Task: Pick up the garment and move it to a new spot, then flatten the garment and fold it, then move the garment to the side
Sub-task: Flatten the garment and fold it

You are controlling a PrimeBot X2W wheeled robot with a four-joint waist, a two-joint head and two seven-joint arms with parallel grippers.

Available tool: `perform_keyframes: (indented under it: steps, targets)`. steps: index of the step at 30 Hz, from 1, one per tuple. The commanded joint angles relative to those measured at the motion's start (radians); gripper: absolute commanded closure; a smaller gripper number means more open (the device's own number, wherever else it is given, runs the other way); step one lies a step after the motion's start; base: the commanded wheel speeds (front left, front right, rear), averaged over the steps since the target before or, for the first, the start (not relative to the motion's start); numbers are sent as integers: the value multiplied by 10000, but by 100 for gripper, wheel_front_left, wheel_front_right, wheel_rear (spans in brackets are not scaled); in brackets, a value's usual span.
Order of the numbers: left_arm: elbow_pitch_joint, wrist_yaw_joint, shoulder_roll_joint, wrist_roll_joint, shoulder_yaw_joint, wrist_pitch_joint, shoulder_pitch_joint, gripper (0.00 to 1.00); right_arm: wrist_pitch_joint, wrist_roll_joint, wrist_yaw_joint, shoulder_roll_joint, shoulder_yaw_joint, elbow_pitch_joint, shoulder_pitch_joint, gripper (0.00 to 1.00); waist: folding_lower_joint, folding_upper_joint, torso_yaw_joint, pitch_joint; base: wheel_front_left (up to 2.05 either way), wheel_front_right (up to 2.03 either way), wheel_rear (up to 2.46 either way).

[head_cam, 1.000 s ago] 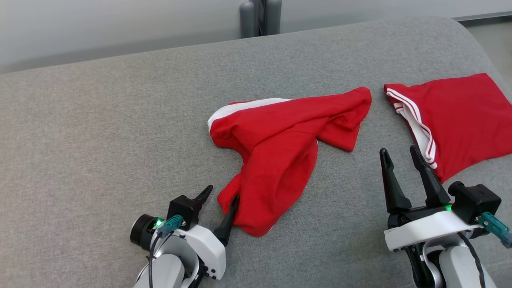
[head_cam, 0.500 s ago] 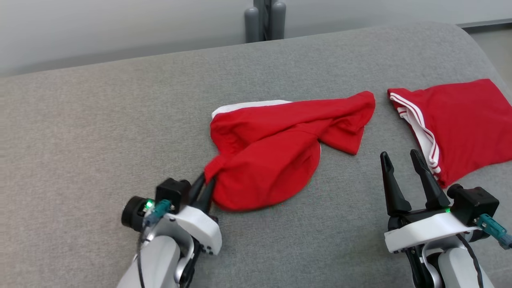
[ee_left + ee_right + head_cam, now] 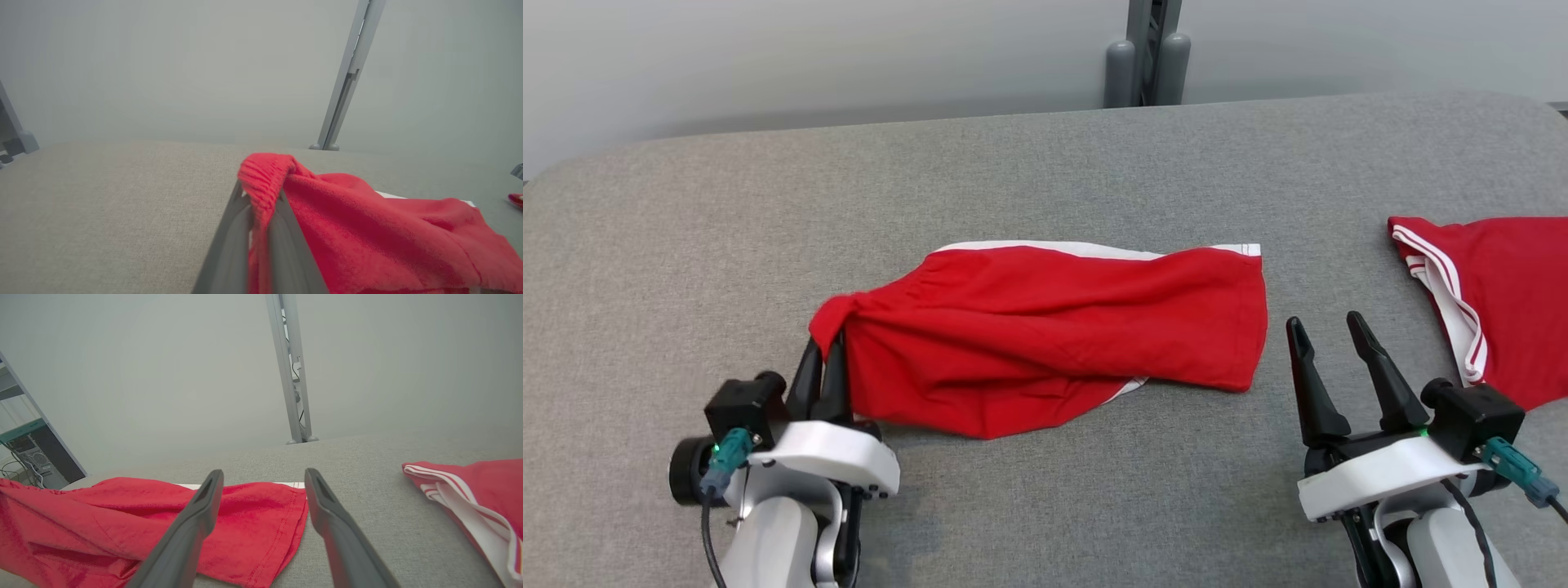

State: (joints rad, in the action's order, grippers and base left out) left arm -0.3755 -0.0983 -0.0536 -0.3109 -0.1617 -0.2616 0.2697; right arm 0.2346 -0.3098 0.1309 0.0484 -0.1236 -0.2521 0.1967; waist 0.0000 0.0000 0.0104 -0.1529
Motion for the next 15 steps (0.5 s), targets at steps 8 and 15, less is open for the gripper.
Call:
perform_keyframes:
  steps: [8, 15]
  targets:
    - [-880, -149, -12, 162, 109, -35, 159, 0, -41, 8, -4, 50, -54, -108, 95, 0, 0, 0, 169, 36, 0, 0, 0]
    - [48, 7, 0, 282, 515, -36, -244, 0, -317, -291, -4, 60, -609, -135, -202, 0, 0, 0, 358, 170, 0, 0, 0]
